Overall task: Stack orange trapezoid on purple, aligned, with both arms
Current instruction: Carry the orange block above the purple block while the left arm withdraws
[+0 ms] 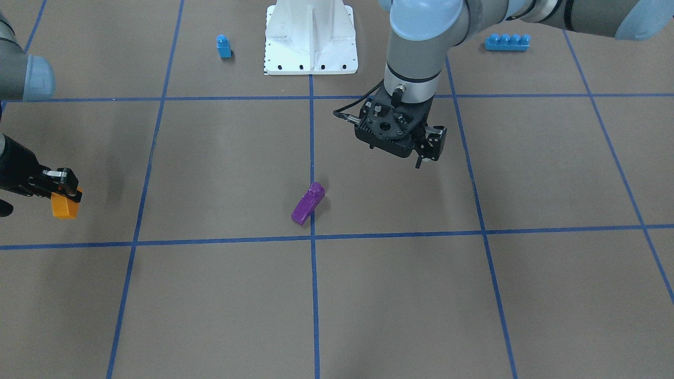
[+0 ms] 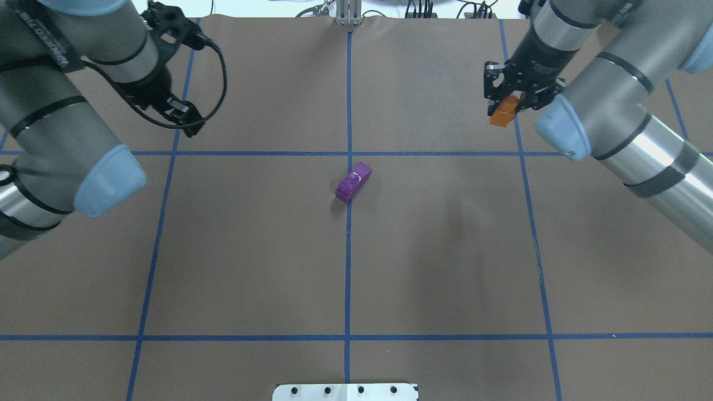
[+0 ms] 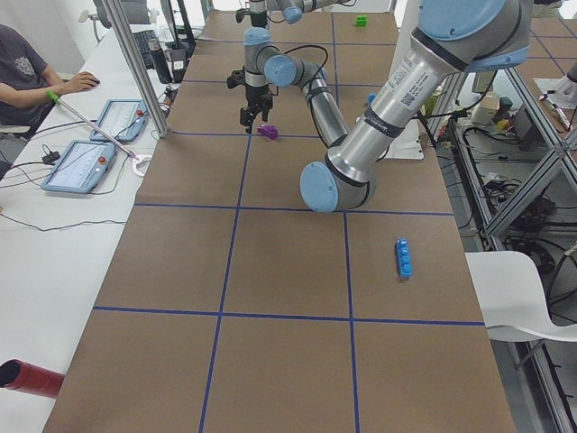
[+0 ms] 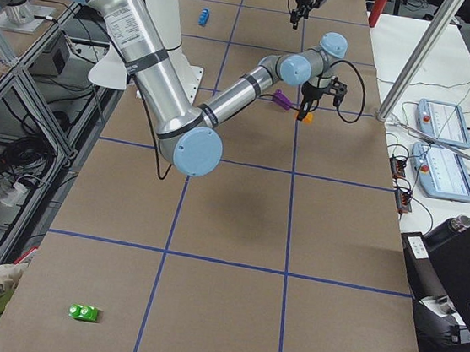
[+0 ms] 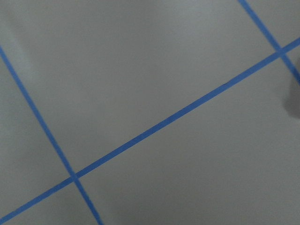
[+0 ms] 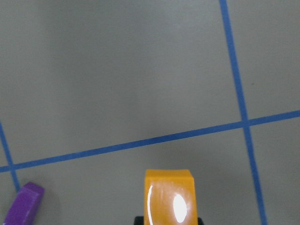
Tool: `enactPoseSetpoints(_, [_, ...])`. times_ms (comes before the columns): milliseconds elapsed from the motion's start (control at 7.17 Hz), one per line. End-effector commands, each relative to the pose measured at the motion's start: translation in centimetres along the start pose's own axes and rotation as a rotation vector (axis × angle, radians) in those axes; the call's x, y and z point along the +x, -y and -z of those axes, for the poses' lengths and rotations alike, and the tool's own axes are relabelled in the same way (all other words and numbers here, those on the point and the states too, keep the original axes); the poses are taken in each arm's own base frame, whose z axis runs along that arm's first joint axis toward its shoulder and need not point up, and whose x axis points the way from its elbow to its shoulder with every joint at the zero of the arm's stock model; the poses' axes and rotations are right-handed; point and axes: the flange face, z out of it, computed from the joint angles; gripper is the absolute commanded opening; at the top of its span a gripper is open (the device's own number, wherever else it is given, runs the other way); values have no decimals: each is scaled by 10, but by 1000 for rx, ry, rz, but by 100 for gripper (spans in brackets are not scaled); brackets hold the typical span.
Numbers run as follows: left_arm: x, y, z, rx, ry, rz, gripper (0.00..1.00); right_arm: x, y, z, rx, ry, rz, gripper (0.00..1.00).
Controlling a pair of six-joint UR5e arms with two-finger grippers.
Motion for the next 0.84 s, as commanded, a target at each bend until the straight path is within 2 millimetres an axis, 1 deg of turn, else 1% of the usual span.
enactPoseSetpoints(0, [-97, -28, -13, -40, 65, 34, 100, -94, -37, -9, -24, 8, -132, 0])
enactPoseSetpoints(139, [-130, -39, -14, -51, 50, 77, 100, -128, -55, -22, -22, -4, -233, 0])
enactPoseSetpoints(279, [-148, -69, -31, -65, 43, 10, 100, -153, -76, -41, 14, -29, -295, 0])
enactPoseSetpoints(418, [-207, -89, -35, -59, 65, 32, 100, -182, -90, -57, 32, -36, -379, 0])
enactPoseSetpoints(558, [-226, -93, -39, -71, 56, 55, 100, -211, -96, -71, 23, -31, -478, 0])
enactPoseSetpoints(697, [-235, -99, -58, -112, 54, 71, 100, -231, -106, -84, 33, -45, -524, 0])
